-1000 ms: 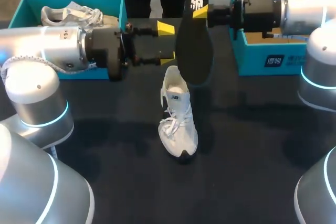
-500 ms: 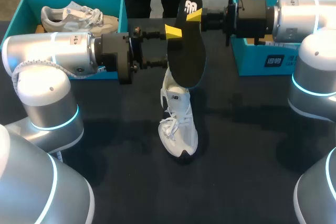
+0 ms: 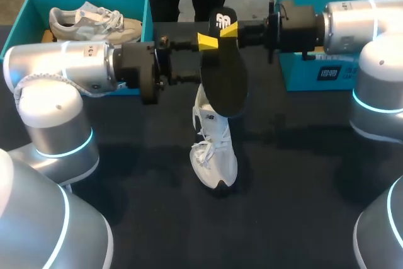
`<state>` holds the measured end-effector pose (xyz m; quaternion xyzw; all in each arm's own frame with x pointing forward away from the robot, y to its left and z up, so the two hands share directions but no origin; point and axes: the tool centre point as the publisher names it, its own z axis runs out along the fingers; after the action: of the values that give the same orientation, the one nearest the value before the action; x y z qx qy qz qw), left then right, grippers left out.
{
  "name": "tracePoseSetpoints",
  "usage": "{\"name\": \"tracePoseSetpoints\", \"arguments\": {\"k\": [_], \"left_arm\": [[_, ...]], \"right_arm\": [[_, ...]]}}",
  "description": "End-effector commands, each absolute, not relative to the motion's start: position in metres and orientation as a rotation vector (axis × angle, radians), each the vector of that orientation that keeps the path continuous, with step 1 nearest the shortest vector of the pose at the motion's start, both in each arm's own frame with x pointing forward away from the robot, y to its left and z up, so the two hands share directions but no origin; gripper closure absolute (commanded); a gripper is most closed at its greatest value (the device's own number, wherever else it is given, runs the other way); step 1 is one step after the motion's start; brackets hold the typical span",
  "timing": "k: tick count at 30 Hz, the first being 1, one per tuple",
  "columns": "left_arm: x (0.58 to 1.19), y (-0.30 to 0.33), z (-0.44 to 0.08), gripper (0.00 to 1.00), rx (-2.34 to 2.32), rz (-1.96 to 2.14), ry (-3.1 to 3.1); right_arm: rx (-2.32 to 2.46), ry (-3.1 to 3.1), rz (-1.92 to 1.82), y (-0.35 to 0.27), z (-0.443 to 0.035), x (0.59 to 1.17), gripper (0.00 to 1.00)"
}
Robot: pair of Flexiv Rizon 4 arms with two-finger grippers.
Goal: Take the shoe out of the shoebox, open the shoe tongue, remove and reinsert the insole, then place the shoe into the shoebox
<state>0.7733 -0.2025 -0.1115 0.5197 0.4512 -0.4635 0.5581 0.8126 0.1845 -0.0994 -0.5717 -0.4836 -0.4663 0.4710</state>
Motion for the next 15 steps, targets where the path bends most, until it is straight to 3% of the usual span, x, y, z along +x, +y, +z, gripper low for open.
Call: {"name": "tracePoseSetpoints", "arguments": {"k": [1,2,4,6,7,11,15], "left_arm": [[0.771,-0.199,-0.112,0.14,1.219,-1.097,1.054],[0.771,-0.199,-0.112,0.17,1.217,-1.104,1.054],[0.77,-0.2,-0.112,0.44,1.217,-1.108,1.055],[0.769,-0.202,-0.113,0.49,1.217,-1.114,1.057],[0.769,-0.203,-0.114,0.56,1.217,-1.118,1.057],[0.768,-0.206,-0.115,0.49,1.21,-1.131,1.056],[0.768,-0.209,-0.116,0.5,1.207,-1.138,1.05]], "right_arm": [[-1.414,-1.202,-1.116,0.18,-0.096,0.814,1.0],[-1.415,-1.202,-1.114,0.18,-0.097,0.814,1.0],[-1.421,-1.207,-1.087,0.181,-0.1,0.813,1.0],[-1.42,-1.213,-1.073,0.181,-0.101,0.813,1.0],[-1.422,-1.213,-1.068,0.182,-0.102,0.812,1.0],[-1.43,-1.217,-1.058,0.183,-0.102,0.811,1.0],[-1.444,-1.222,-1.054,0.181,-0.103,0.808,1.0]]}}
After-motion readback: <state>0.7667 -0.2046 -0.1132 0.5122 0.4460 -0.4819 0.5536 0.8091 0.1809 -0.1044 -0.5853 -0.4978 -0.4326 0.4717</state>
